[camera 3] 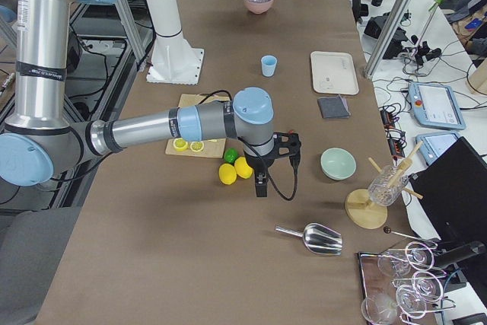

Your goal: Put ice and strawberries in cup

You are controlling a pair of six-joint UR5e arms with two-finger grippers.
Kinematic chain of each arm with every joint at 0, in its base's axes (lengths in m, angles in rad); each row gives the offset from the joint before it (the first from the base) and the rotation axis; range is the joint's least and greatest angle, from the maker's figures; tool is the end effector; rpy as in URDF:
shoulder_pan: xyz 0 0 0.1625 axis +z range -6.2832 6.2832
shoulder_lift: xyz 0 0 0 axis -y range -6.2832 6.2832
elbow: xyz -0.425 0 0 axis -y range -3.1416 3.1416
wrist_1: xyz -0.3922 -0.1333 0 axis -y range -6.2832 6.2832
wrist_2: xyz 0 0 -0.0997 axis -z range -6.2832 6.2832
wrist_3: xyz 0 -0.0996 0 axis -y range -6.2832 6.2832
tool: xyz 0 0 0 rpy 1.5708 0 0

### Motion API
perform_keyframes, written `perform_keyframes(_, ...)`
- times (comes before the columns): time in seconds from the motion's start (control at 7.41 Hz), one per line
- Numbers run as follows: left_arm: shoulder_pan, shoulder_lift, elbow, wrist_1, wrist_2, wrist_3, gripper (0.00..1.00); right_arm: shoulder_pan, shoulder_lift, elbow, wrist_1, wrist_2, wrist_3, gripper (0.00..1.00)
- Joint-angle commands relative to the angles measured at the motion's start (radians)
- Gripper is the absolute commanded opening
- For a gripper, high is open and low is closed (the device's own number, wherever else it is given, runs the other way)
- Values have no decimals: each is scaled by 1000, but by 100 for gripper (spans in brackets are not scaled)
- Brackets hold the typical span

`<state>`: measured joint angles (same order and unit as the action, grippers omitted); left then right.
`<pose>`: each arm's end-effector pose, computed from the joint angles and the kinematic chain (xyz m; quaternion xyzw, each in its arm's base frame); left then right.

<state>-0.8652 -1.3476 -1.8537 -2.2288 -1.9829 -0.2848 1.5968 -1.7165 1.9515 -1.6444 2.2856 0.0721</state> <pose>0.2094 -0.3898 0.5567 0.2114 0.3319 0.2617 0.8813 0.0792 -0.4283 0.5499 0.0675 -0.3504 0.0176 0.9340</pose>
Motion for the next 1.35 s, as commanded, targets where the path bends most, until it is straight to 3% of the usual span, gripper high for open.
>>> perform_keyframes(0.0, 0, 7, -1, -21, -1, 12, 88, 0, -2, -2, 0, 0, -2, 100)
perform_keyframes(1.21, 8, 21, 5, -43, 4, 110, 88, 0, -2, -2, 0, 0, 0, 100)
